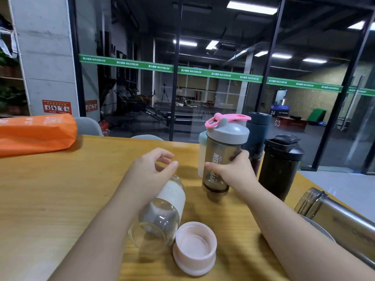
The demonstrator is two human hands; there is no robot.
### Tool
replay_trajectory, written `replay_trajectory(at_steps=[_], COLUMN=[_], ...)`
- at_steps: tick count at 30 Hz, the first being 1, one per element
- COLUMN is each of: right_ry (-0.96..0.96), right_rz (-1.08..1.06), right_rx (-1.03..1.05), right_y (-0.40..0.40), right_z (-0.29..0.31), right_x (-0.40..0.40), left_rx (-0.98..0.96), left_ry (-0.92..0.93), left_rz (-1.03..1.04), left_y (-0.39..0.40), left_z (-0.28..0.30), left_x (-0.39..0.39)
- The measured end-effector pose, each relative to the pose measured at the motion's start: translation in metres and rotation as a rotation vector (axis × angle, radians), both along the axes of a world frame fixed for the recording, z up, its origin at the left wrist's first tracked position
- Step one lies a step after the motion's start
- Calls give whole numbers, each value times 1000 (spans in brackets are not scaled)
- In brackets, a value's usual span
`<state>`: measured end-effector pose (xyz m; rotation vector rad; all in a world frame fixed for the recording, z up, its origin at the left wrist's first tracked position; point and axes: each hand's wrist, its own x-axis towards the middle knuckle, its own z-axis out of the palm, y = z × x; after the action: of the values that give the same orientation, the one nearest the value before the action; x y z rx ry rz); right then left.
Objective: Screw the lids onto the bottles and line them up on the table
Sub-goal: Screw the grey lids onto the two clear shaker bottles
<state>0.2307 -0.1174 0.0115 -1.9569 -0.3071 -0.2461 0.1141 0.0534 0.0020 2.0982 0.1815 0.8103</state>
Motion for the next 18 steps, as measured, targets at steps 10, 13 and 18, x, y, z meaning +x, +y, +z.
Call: replay_trajectory(at_steps=[10, 13, 18], right_ry=[60, 79, 95], right_rz=[-83, -92, -94], right_rx=[-34, -38, -29], right_y=[0, 0, -1], right_z=[-11, -13, -13], right_x=[10, 9, 9], left_rx=[80, 90, 102], left_ry=[32, 40, 37], left_rz=[-12, -5, 0], left_y=[3, 3, 2], left_z=[-2, -2, -2], left_x=[1, 1, 0])
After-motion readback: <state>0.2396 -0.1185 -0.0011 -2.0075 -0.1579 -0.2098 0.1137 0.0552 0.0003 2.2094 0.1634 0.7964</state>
